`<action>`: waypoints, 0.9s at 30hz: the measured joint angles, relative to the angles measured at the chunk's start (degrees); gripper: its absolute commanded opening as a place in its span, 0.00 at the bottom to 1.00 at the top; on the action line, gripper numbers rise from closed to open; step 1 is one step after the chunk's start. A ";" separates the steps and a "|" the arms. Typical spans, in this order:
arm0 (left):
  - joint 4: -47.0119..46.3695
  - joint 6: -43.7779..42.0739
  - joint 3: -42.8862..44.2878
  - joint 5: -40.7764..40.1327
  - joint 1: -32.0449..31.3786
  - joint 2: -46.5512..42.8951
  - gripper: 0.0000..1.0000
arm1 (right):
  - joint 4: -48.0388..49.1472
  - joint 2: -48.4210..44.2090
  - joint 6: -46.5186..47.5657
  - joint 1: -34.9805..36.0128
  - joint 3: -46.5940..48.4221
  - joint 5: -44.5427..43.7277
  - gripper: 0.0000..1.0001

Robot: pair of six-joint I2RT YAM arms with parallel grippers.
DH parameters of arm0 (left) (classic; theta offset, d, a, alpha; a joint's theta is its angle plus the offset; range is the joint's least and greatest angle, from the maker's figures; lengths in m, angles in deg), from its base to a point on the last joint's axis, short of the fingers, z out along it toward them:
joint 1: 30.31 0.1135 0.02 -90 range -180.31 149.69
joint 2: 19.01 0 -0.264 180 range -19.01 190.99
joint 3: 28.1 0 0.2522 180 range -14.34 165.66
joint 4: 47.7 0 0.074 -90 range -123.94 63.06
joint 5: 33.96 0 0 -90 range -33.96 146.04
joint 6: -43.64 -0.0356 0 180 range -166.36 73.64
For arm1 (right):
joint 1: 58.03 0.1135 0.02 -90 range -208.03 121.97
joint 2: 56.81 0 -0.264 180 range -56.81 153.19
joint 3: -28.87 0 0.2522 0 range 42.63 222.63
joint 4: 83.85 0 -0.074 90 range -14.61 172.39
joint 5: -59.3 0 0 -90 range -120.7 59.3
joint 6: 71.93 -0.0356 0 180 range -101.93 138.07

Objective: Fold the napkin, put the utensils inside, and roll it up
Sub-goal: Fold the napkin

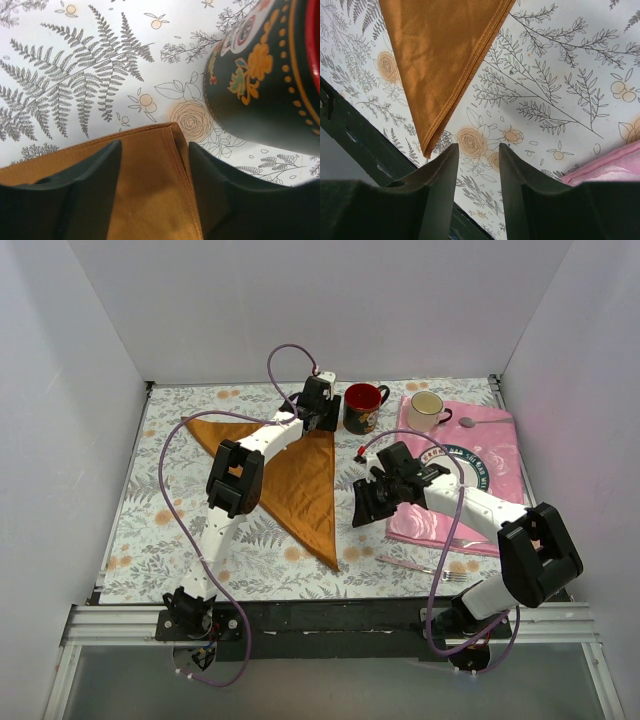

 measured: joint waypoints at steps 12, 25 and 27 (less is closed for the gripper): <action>5.20 11.63 -24.33 2.47 4.94 -26.49 0.46 | 5.90 5.79 -0.59 8.15 0.00 4.96 0.50; -4.33 25.18 -34.62 19.08 32.89 -26.23 0.10 | 10.56 13.05 -1.07 13.14 0.59 6.51 0.32; -4.50 26.47 -32.79 20.37 33.66 -21.62 0.10 | 10.62 13.27 -1.11 13.49 0.59 6.51 0.32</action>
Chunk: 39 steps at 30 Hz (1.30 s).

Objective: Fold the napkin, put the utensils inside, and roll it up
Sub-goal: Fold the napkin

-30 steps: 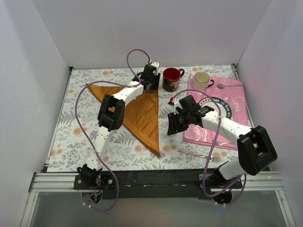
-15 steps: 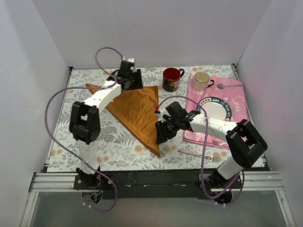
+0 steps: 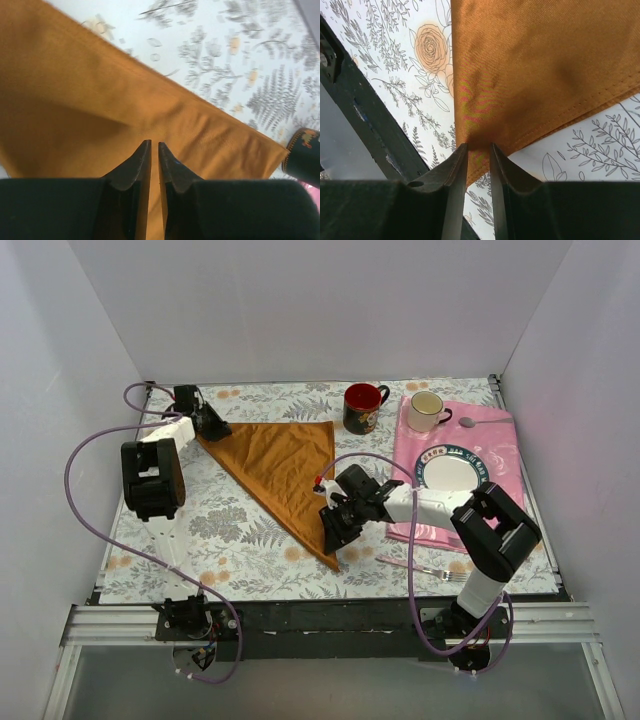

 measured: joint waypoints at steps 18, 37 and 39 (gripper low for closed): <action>0.42 3.34 4.46 3.87 6.14 6.16 0.09 | 1.46 -4.63 -2.69 3.82 -2.99 -1.77 0.32; 0.02 2.16 5.99 3.23 8.50 6.45 0.13 | 0.00 -4.68 -4.79 5.44 -2.64 -4.79 0.33; -0.02 2.01 6.12 2.82 8.68 6.45 0.13 | -0.37 -5.81 -4.61 5.44 -1.64 -5.18 0.33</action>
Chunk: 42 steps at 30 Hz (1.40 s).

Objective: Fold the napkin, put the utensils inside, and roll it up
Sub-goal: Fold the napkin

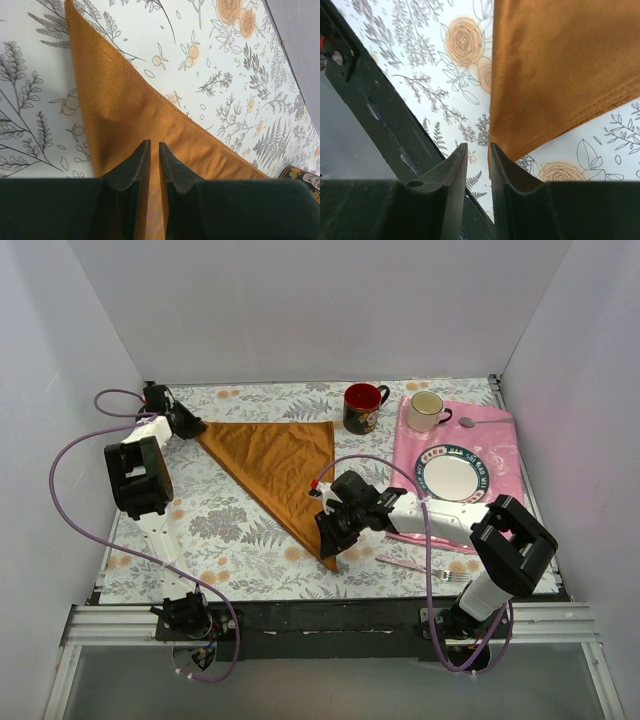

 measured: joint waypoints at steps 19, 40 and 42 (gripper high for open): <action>2.38 -5.73 16.48 -4.87 1.86 11.50 0.13 | 1.07 4.42 1.01 0.26 -1.16 1.42 0.32; 0.76 -4.33 12.59 -8.13 2.45 9.57 0.14 | -0.26 3.30 0.55 0.31 -1.11 -0.04 0.33; 1.31 -4.35 12.90 -8.44 2.49 9.57 0.15 | -0.37 3.19 0.55 0.33 -1.09 -0.26 0.33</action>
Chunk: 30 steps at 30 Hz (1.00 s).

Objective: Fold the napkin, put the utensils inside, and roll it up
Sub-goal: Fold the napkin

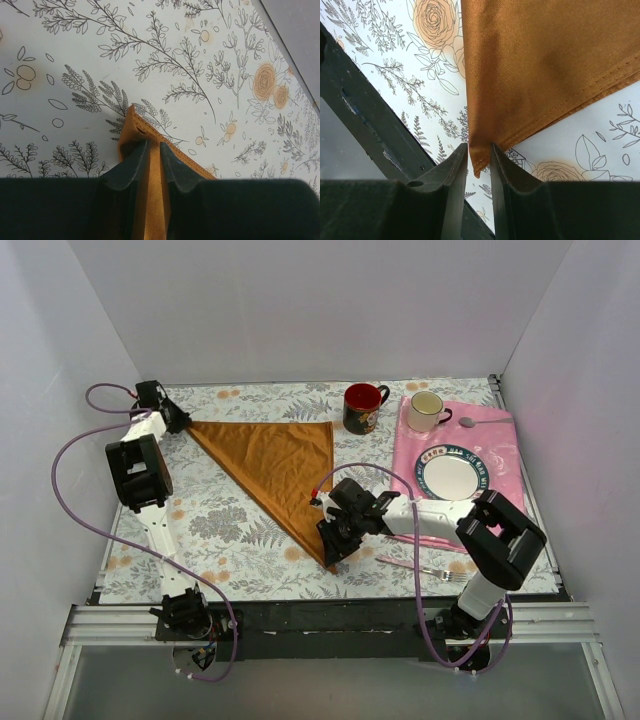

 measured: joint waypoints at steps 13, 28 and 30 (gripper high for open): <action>5.33 1.25 0.39 -0.68 0.26 -1.57 0.21 | 3.69 -1.92 -2.40 2.23 -4.13 0.07 0.33; 2.69 2.75 -25.46 5.29 -22.01 -36.61 0.53 | -7.74 -25.44 -6.75 -1.81 -1.14 -19.28 0.77; 2.19 0.85 -27.76 5.81 -31.01 -39.43 0.61 | -11.04 -29.59 -9.25 -4.85 -0.72 -24.90 0.81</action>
